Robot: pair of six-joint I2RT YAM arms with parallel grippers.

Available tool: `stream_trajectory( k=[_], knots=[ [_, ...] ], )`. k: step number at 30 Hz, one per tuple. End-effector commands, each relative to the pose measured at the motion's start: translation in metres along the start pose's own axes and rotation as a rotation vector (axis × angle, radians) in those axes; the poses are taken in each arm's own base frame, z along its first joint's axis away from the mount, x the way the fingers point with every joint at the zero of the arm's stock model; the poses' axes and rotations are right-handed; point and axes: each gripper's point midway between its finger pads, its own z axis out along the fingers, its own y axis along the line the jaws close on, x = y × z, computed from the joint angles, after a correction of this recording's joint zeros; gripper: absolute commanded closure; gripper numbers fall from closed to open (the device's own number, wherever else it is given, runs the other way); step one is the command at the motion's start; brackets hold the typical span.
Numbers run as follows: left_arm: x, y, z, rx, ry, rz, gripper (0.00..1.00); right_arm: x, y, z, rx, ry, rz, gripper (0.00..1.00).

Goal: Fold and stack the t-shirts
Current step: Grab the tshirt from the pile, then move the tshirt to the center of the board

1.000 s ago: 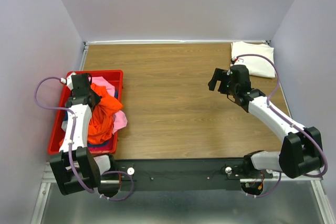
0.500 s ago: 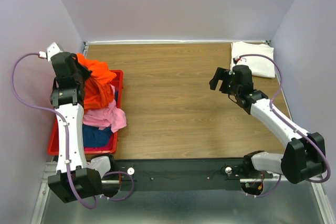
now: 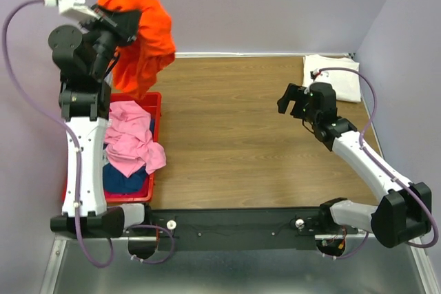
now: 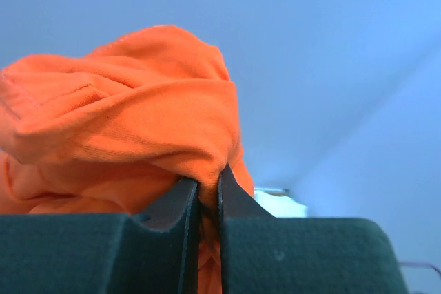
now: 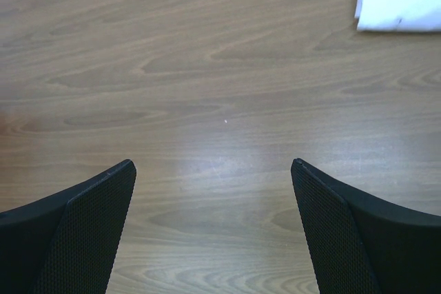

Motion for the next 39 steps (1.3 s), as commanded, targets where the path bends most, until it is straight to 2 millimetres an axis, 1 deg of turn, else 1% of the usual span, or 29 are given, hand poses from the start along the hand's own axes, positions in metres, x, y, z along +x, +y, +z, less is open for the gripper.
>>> stream_trajectory(
  k=[1, 3, 5, 6, 7, 9, 10, 12, 13, 15, 16, 17, 18, 19, 20, 21, 23, 24, 25, 27, 28, 29, 30, 31, 33, 34, 36, 37, 39],
  knots=[
    [-0.024, -0.106, 0.004, 0.367, -0.030, -0.008, 1.00, -0.048, 0.007, -0.018, 0.008, -0.134, -0.005, 0.00],
    [-0.013, -0.127, 0.006, 0.444, -0.007, -0.052, 1.00, -0.064, 0.007, -0.028, 0.018, -0.183, -0.002, 0.00],
    [-0.012, -0.145, 0.000, 0.511, -0.027, -0.079, 1.00, -0.073, 0.004, -0.039, 0.031, -0.223, -0.006, 0.00],
    [0.004, -0.142, 0.004, 0.510, -0.002, -0.094, 1.00, -0.074, 0.002, -0.042, 0.038, -0.234, -0.008, 0.00],
    [0.012, -0.154, 0.001, 0.551, 0.005, -0.107, 1.00, -0.075, -0.001, -0.045, 0.046, -0.243, -0.007, 0.00],
    [0.029, -0.158, -0.001, 0.568, 0.033, -0.127, 1.00, -0.079, -0.004, -0.057, 0.054, -0.275, 0.005, 0.00],
    [0.054, -0.162, -0.001, 0.584, 0.087, -0.149, 1.00, -0.072, -0.007, -0.058, 0.055, -0.268, 0.005, 0.00],
    [0.076, -0.164, -0.007, 0.586, 0.125, -0.157, 1.00, -0.068, -0.009, -0.064, 0.049, -0.275, 0.027, 0.00],
    [0.106, -0.156, -0.007, 0.564, 0.181, -0.170, 1.00, -0.062, -0.011, -0.067, 0.048, -0.273, 0.030, 0.00],
    [0.138, -0.162, -0.020, 0.568, 0.239, -0.180, 1.00, -0.054, -0.014, -0.068, 0.046, -0.268, 0.050, 0.00],
    [0.176, -0.148, -0.025, 0.538, 0.310, -0.185, 1.00, -0.041, -0.017, -0.067, 0.044, -0.249, 0.056, 0.00],
    [0.195, -0.155, -0.039, 0.550, 0.349, -0.195, 1.00, -0.035, -0.019, -0.066, 0.050, -0.238, 0.062, 0.00],
    [0.241, -0.139, -0.050, 0.509, 0.437, -0.192, 1.00, -0.029, -0.021, -0.064, 0.052, -0.229, 0.078, 0.00],
    [0.262, -0.138, -0.062, 0.515, 0.474, -0.194, 0.94, -0.022, -0.022, -0.061, 0.053, -0.214, 0.080, 0.00],
    [0.286, -0.133, -0.072, 0.506, 0.521, -0.192, 0.82, -0.011, -0.026, -0.056, 0.061, -0.193, 0.077, 0.00],
    [0.332, -0.125, -0.098, 0.494, 0.626, -0.196, 0.57, -0.003, -0.028, -0.052, 0.066, -0.174, 0.076, 0.00],
    [0.375, -0.107, -0.119, 0.421, 0.696, -0.193, 0.30, 0.009, -0.030, -0.047, 0.065, -0.147, 0.089, 0.00],
    [0.391, -0.104, -0.132, 0.403, 0.723, -0.191, 0.22, 0.023, -0.028, -0.044, 0.047, -0.113, 0.100, 0.00],
    [0.417, -0.099, -0.157, 0.393, 0.780, -0.189, 0.20, 0.028, -0.027, -0.043, 0.035, -0.101, 0.108, 0.00],
    [0.432, -0.088, -0.178, 0.332, 0.799, -0.206, 0.19, 0.044, -0.024, -0.045, 0.000, -0.079, 0.146, 0.00],
    [0.437, -0.094, -0.192, 0.341, 0.817, -0.215, 0.18, 0.048, -0.024, -0.046, -0.013, -0.079, 0.157, 0.00],
    [0.431, -0.092, -0.196, 0.332, 0.791, -0.222, 0.18, 0.053, -0.023, -0.047, -0.025, -0.074, 0.168, 0.00],
    [0.432, -0.084, -0.198, 0.289, 0.776, -0.221, 0.18, 0.057, -0.022, -0.047, -0.033, -0.066, 0.185, 0.00],
    [0.444, -0.067, -0.210, 0.241, 0.806, -0.207, 0.18, 0.070, -0.023, -0.047, -0.042, -0.039, 0.190, 0.00],
    [0.441, -0.052, -0.215, 0.175, 0.778, -0.233, 0.18, 0.083, -0.022, -0.046, -0.052, 0.000, 0.227, 0.00],
    [0.452, -0.033, -0.226, 0.122, 0.801, -0.222, 0.18, 0.096, -0.022, -0.045, -0.055, 0.047, 0.241, 0.00],
    [0.449, -0.017, -0.229, 0.057, 0.761, -0.250, 0.18, 0.111, -0.019, -0.045, -0.064, 0.113, 0.268, 0.00],
    [0.457, -0.001, -0.238, 0.015, 0.777, -0.234, 0.18, 0.123, -0.023, -0.047, -0.041, 0.159, 0.278, 0.00],
    [0.452, 0.010, -0.238, -0.022, 0.741, -0.229, 0.18, 0.134, -0.028, -0.049, -0.021, 0.192, 0.261, 0.00]
  ],
)
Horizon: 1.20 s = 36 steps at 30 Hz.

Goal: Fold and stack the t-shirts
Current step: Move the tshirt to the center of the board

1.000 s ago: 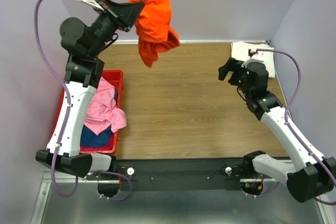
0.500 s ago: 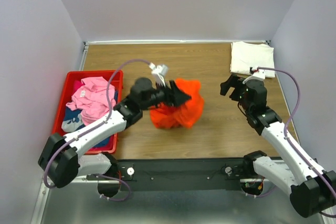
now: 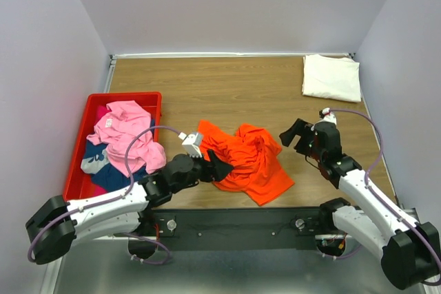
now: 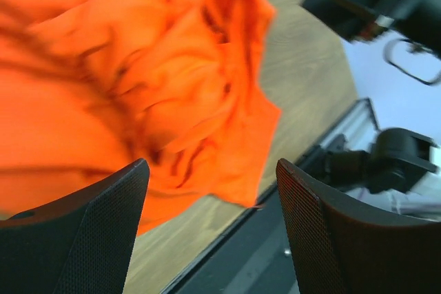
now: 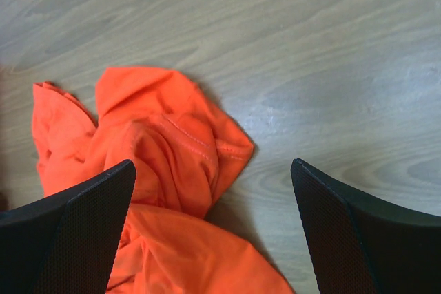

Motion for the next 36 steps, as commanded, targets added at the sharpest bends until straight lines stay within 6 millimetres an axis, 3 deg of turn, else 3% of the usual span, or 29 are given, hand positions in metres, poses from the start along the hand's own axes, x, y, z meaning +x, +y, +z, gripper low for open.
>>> stream_trajectory(
  k=[1, 3, 8, 15, 18, 26, 27, 28, 31, 33, 34, 36],
  knots=[
    [-0.004, 0.046, -0.010, -0.181, -0.096, -0.051, 0.18, 0.034, -0.015, -0.006, 0.048, 0.118, 0.029, 0.00],
    [-0.011, 0.054, -0.013, -0.222, -0.136, -0.051, 0.18, 0.042, -0.032, -0.009, 0.112, 0.122, 0.017, 0.00],
    [-0.022, 0.055, -0.006, -0.281, -0.140, 0.049, 0.18, 0.047, -0.026, -0.013, 0.088, 0.148, 0.071, 0.00],
    [0.019, 0.074, 0.019, -0.373, 0.059, 0.138, 0.18, 0.073, -0.033, -0.015, 0.115, 0.264, 0.079, 0.00],
    [0.022, 0.079, 0.024, -0.391, 0.065, 0.167, 0.18, 0.078, -0.028, -0.022, 0.092, 0.295, 0.088, 0.00],
    [0.001, 0.061, 0.042, -0.338, 0.057, 0.190, 0.18, 0.082, -0.017, -0.028, 0.073, 0.340, 0.170, 0.00],
    [-0.006, 0.057, 0.044, -0.312, 0.053, 0.191, 0.19, 0.079, -0.013, -0.028, 0.068, 0.340, 0.178, 0.00],
    [-0.025, 0.055, 0.049, -0.282, 0.022, 0.219, 0.19, 0.078, -0.011, -0.028, 0.066, 0.338, 0.183, 0.00],
    [-0.046, 0.035, 0.057, -0.161, 0.039, 0.261, 0.21, 0.064, -0.008, -0.026, 0.079, 0.287, 0.195, 0.00],
    [-0.054, 0.033, 0.061, -0.140, 0.055, 0.316, 0.22, 0.059, -0.008, -0.026, 0.099, 0.273, 0.210, 0.00],
    [-0.056, 0.021, 0.065, -0.085, 0.075, 0.349, 0.22, 0.055, -0.004, -0.025, 0.095, 0.264, 0.209, 0.00],
    [-0.055, 0.014, 0.073, -0.051, 0.105, 0.366, 0.22, 0.050, -0.006, -0.020, 0.148, 0.252, 0.208, 0.00]
  ],
)
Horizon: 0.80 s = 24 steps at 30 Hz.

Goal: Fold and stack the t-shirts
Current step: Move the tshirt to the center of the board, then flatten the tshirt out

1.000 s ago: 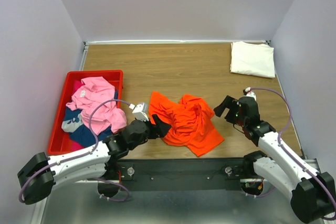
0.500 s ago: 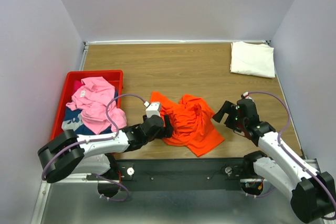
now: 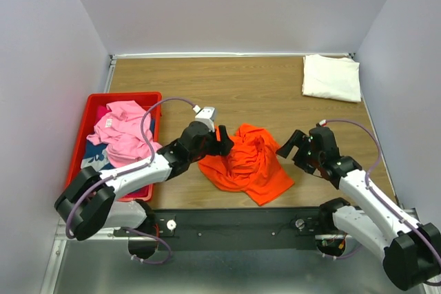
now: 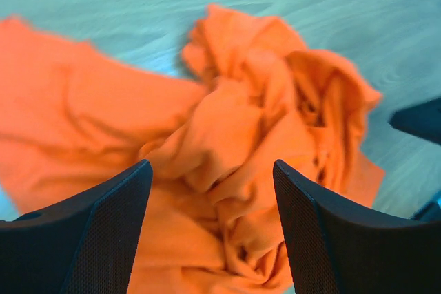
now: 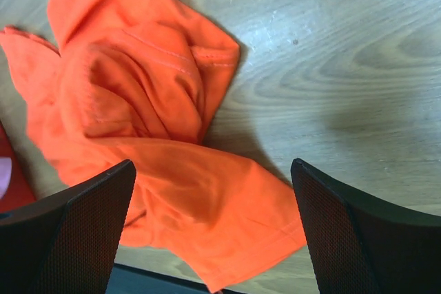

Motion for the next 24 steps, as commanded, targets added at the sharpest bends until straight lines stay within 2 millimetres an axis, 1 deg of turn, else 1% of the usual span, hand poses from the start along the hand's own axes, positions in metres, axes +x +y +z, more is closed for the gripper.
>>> stream_trajectory(
  k=[1, 2, 4, 5, 7, 8, 10, 11, 12, 14, 15, 16, 19, 20, 21, 22, 23, 24],
  knots=[
    [-0.006, -0.039, 0.009, 0.201, 0.058, 0.139, 0.22, -0.016, 0.008, 0.000, 0.072, -0.040, 0.031, 0.00],
    [0.002, -0.043, 0.012, 0.236, 0.099, 0.142, 0.22, -0.010, 0.013, 0.002, 0.079, -0.022, 0.019, 0.00],
    [0.004, -0.054, 0.014, 0.297, 0.107, 0.135, 0.22, -0.002, 0.015, 0.005, 0.110, -0.003, 0.006, 0.00],
    [0.010, -0.060, 0.013, 0.344, 0.132, 0.130, 0.22, 0.008, 0.016, 0.009, 0.146, 0.020, -0.032, 0.00],
    [0.015, -0.064, 0.013, 0.380, 0.136, 0.113, 0.22, 0.019, 0.017, 0.012, 0.186, 0.040, -0.044, 0.00],
    [0.020, -0.063, 0.015, 0.382, 0.146, 0.111, 0.22, 0.029, 0.021, 0.013, 0.208, 0.058, -0.087, 0.00],
    [0.023, -0.058, 0.018, 0.366, 0.146, 0.101, 0.22, 0.036, 0.025, 0.014, 0.232, 0.061, -0.098, 0.00],
    [0.024, -0.055, 0.020, 0.349, 0.145, 0.099, 0.22, 0.043, 0.026, 0.015, 0.241, 0.078, -0.119, 0.00],
    [0.027, -0.053, 0.022, 0.342, 0.154, 0.097, 0.22, 0.045, 0.027, 0.014, 0.241, 0.086, -0.115, 0.00],
    [0.030, -0.052, 0.025, 0.339, 0.160, 0.088, 0.22, 0.048, 0.022, 0.012, 0.254, 0.093, -0.123, 0.00],
    [0.033, -0.050, 0.027, 0.334, 0.165, 0.086, 0.22, 0.047, 0.022, 0.010, 0.248, 0.083, -0.120, 0.00],
    [0.034, -0.048, 0.029, 0.327, 0.166, 0.086, 0.22, 0.049, 0.014, 0.008, 0.265, 0.080, -0.118, 0.00],
    [0.038, -0.046, 0.035, 0.317, 0.176, 0.080, 0.24, 0.046, 0.010, -0.002, 0.249, 0.057, -0.095, 0.00],
    [0.038, -0.046, 0.036, 0.319, 0.173, 0.076, 0.25, 0.046, 0.000, -0.007, 0.284, 0.053, -0.098, 0.00],
    [0.035, -0.049, 0.038, 0.322, 0.166, 0.066, 0.25, 0.045, -0.003, -0.011, 0.295, 0.046, -0.096, 0.00],
    [0.037, -0.048, 0.039, 0.318, 0.172, 0.062, 0.25, 0.043, -0.007, -0.015, 0.312, 0.042, -0.095, 0.00],
    [0.033, -0.051, 0.041, 0.324, 0.167, 0.062, 0.26, 0.042, -0.017, -0.023, 0.354, 0.041, -0.105, 0.00],
    [0.036, -0.049, 0.044, 0.320, 0.174, 0.058, 0.26, 0.043, -0.022, -0.026, 0.373, 0.040, -0.104, 0.00]
  ],
)
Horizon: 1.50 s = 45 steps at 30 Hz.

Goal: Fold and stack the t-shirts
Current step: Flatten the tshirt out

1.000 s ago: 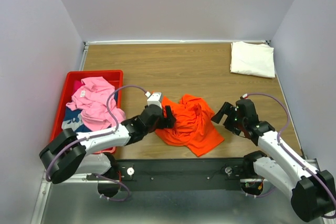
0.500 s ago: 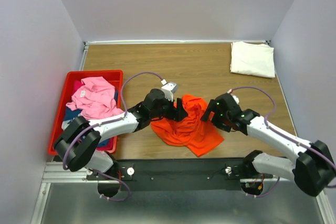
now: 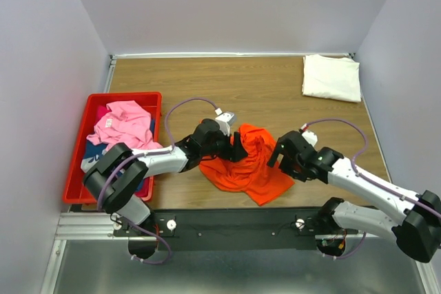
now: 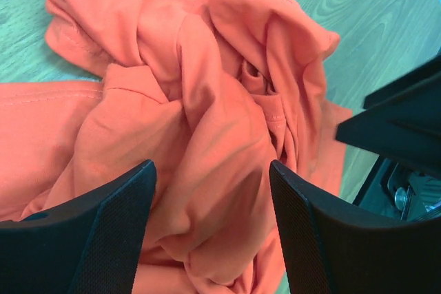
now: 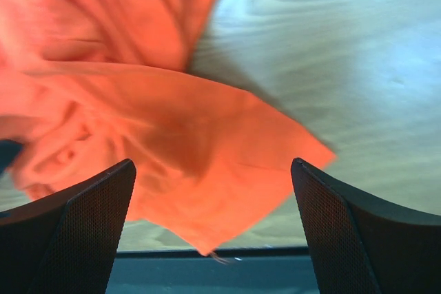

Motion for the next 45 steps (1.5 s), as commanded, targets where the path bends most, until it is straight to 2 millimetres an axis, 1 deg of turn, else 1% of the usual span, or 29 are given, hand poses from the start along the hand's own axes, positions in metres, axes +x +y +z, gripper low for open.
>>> stream_trajectory(
  k=[1, 2, 3, 4, 6, 9, 11, 13, 14, 15, 18, 20, 22, 24, 25, 28, 31, 34, 35, 38, 39, 40, 41, 42, 43, 44, 45],
  knots=[
    [-0.007, -0.005, 0.009, 0.035, -0.016, -0.005, 0.27, 0.003, -0.047, -0.010, 0.181, -0.025, 0.015, 0.00],
    [-0.009, -0.009, 0.012, 0.053, -0.011, 0.003, 0.28, 0.006, -0.058, -0.010, 0.208, -0.032, 0.019, 0.00],
    [-0.002, -0.006, 0.017, 0.057, 0.015, 0.005, 0.29, 0.006, -0.060, -0.010, 0.209, -0.040, 0.031, 0.00],
    [-0.005, -0.008, 0.020, 0.068, 0.023, 0.022, 0.30, 0.006, -0.061, -0.010, 0.206, -0.044, 0.053, 0.00],
    [0.003, -0.007, 0.025, 0.081, 0.054, 0.024, 0.31, 0.007, -0.060, -0.010, 0.192, -0.049, 0.074, 0.00],
    [0.005, -0.007, 0.032, 0.088, 0.069, 0.016, 0.36, 0.009, -0.067, -0.009, 0.217, -0.048, 0.071, 0.01],
    [0.002, -0.010, 0.035, 0.103, 0.066, 0.007, 0.37, 0.011, -0.074, -0.005, 0.247, -0.053, 0.071, 0.02],
    [0.005, -0.009, 0.039, 0.109, 0.076, 0.002, 0.37, 0.014, -0.081, -0.001, 0.275, -0.052, 0.088, 0.02],
    [0.002, -0.011, 0.040, 0.116, 0.073, 0.004, 0.37, 0.017, -0.084, 0.001, 0.284, -0.051, 0.094, 0.02],
    [0.004, -0.011, 0.041, 0.124, 0.082, 0.005, 0.40, 0.018, -0.085, 0.002, 0.285, -0.051, 0.098, 0.03],
    [0.005, -0.010, 0.042, 0.121, 0.085, 0.008, 0.41, 0.019, -0.084, 0.007, 0.267, -0.061, 0.110, 0.07],
    [0.005, -0.009, 0.043, 0.118, 0.087, 0.006, 0.48, 0.017, -0.083, 0.010, 0.257, -0.075, 0.116, 0.10],
    [0.006, -0.008, 0.044, 0.116, 0.090, 0.004, 0.50, 0.018, -0.080, 0.015, 0.249, -0.070, 0.116, 0.17],
    [0.004, -0.008, 0.043, 0.116, 0.082, 0.006, 0.52, 0.021, -0.082, 0.019, 0.253, -0.063, 0.109, 0.21],
    [0.004, -0.007, 0.042, 0.114, 0.082, 0.006, 0.58, 0.022, -0.082, 0.021, 0.251, -0.063, 0.109, 0.23],
    [0.001, -0.006, 0.039, 0.106, 0.070, 0.011, 0.60, 0.022, -0.085, 0.025, 0.257, -0.078, 0.107, 0.36],
    [0.000, -0.005, 0.036, 0.104, 0.063, 0.013, 0.61, 0.020, -0.083, 0.027, 0.241, -0.093, 0.117, 0.41],
    [-0.001, -0.004, 0.034, 0.101, 0.061, 0.010, 0.61, 0.017, -0.080, 0.029, 0.222, -0.107, 0.128, 0.50],
    [-0.002, -0.003, 0.034, 0.099, 0.058, 0.012, 0.61, 0.019, -0.080, 0.030, 0.221, -0.104, 0.128, 0.56],
    [-0.005, -0.004, 0.033, 0.098, 0.049, 0.014, 0.61, 0.022, -0.079, 0.031, 0.214, -0.090, 0.122, 0.64],
    [-0.007, -0.003, 0.033, 0.092, 0.044, 0.017, 0.61, 0.024, -0.079, 0.031, 0.211, -0.079, 0.120, 0.71],
    [-0.008, -0.002, 0.033, 0.087, 0.043, 0.017, 0.62, 0.025, -0.079, 0.031, 0.210, -0.074, 0.114, 0.75],
    [-0.010, -0.001, 0.033, 0.083, 0.038, 0.016, 0.61, 0.025, -0.077, 0.030, 0.198, -0.072, 0.115, 0.84],
    [-0.012, 0.000, 0.033, 0.081, 0.032, 0.018, 0.62, 0.024, -0.076, 0.030, 0.193, -0.071, 0.114, 0.88],
    [-0.014, 0.000, 0.034, 0.077, 0.028, 0.017, 0.65, 0.024, -0.074, 0.029, 0.186, -0.070, 0.107, 0.92],
    [-0.017, 0.002, 0.034, 0.071, 0.023, 0.016, 0.77, 0.022, -0.070, 0.027, 0.169, -0.074, 0.107, 0.95],
    [-0.020, 0.004, 0.035, 0.063, 0.013, 0.015, 0.86, 0.020, -0.068, 0.026, 0.160, -0.076, 0.105, 1.00]
  ],
)
